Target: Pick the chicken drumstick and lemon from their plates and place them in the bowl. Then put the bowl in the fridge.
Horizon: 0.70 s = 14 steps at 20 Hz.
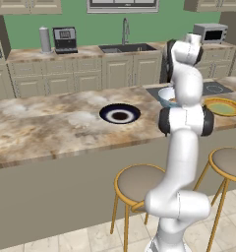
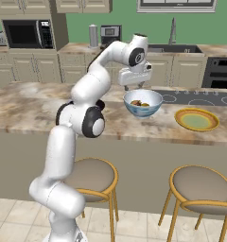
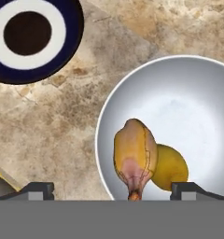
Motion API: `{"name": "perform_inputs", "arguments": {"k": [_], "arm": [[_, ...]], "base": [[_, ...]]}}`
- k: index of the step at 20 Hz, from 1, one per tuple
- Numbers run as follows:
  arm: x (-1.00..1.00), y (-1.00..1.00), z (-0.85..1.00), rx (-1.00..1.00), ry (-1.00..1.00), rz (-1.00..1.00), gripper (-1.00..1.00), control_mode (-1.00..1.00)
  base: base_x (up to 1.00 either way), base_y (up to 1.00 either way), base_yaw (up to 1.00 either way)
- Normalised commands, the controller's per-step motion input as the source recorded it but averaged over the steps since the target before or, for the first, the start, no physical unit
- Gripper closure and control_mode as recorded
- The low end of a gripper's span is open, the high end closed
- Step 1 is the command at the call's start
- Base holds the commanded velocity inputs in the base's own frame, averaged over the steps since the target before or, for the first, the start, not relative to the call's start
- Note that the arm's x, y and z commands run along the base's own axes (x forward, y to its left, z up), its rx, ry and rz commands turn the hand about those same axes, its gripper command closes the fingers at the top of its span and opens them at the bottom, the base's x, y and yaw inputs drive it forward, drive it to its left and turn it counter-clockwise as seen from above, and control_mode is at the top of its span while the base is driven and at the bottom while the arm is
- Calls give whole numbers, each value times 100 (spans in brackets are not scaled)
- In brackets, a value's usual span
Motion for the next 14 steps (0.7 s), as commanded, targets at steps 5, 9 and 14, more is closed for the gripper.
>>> {"name": "perform_inputs", "arguments": {"k": [5, 9, 14], "arm": [[-41, 40, 0, -24, -23, -20, -100, -100], [-33, 40, -16, -31, -14, -31, -100, -100], [-5, 40, -6, -10, 3, -28, -100, -100]], "base": [[0, 0, 0], [0, 0, 0], [0, 0, 0]]}}
